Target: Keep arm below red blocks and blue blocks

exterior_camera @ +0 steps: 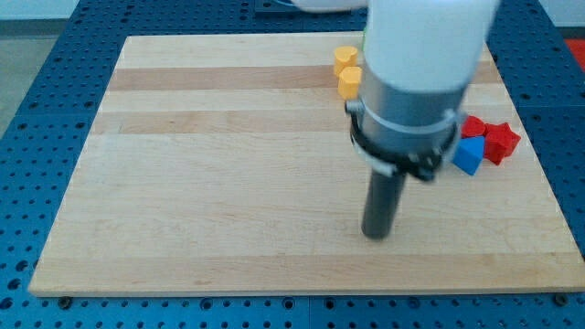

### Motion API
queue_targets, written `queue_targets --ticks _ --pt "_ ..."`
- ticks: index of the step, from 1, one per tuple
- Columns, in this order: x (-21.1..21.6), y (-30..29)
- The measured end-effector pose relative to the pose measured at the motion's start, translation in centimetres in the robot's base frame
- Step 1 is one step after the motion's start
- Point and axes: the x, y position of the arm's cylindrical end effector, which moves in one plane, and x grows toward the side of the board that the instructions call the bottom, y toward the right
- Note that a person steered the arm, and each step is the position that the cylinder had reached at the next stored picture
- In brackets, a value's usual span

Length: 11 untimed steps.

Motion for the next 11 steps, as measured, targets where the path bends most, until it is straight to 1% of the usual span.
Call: queue_targets --ticks 1,2,3,4,5,9,11 --pt "3.4 7.3" --pt "2.9 17.0" --pt "0.6 20.0" --pt "-1.0 18.8" --pt "-4.8 17.3" --pt "-6.5 16.1" --pt "-8.5 15.0"
